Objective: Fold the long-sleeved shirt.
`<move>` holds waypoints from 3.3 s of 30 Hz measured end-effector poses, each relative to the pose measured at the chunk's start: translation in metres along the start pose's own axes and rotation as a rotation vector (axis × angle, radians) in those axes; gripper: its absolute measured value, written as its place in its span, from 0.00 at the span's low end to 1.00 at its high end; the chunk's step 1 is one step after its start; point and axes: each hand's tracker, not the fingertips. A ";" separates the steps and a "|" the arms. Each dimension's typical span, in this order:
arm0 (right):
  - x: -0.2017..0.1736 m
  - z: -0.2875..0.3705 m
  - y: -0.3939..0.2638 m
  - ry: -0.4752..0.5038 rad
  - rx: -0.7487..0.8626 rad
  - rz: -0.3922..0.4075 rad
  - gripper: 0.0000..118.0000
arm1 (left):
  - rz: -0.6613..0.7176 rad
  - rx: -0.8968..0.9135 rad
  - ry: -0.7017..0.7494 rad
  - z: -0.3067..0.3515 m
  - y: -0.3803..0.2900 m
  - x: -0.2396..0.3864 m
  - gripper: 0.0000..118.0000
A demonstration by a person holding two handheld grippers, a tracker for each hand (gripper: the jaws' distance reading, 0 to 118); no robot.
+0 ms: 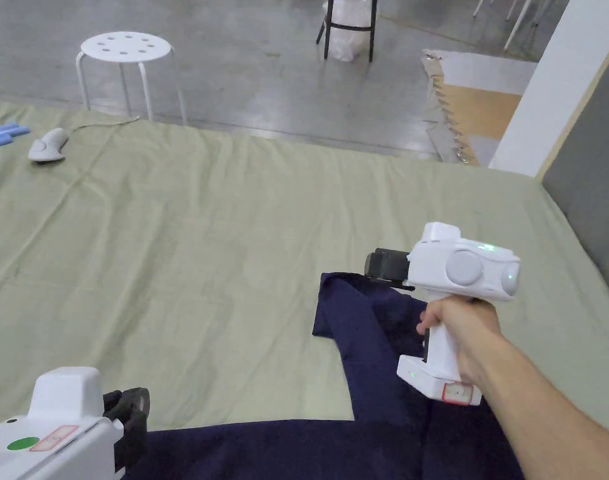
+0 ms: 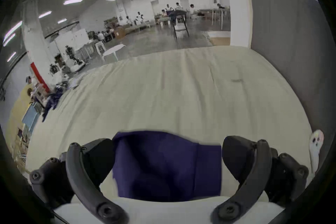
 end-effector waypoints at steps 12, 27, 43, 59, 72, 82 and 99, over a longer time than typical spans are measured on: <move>-0.031 0.008 -0.012 -0.042 -0.146 0.159 0.06 | 0.021 0.016 -0.023 0.003 0.001 -0.007 0.04; -0.027 0.353 -0.088 0.036 0.335 0.316 0.06 | -0.004 0.150 -0.016 0.140 -0.009 0.015 0.04; 0.048 0.340 -0.412 0.012 -0.233 0.180 0.06 | -0.051 0.086 -0.023 0.194 -0.085 0.036 0.03; 0.056 0.380 -0.313 0.038 0.296 0.176 0.05 | -0.019 0.098 -0.016 0.174 -0.084 0.039 0.03; 0.140 0.176 -0.186 -0.015 0.034 0.154 0.96 | 0.001 0.087 0.026 0.111 -0.045 0.027 0.03; 0.105 0.128 -0.175 0.092 -0.118 0.271 0.66 | 0.004 0.031 0.064 0.082 -0.050 0.009 0.03; 0.096 0.166 -0.176 0.133 -0.049 0.195 0.11 | 0.081 -0.050 0.077 0.059 -0.024 -0.070 0.92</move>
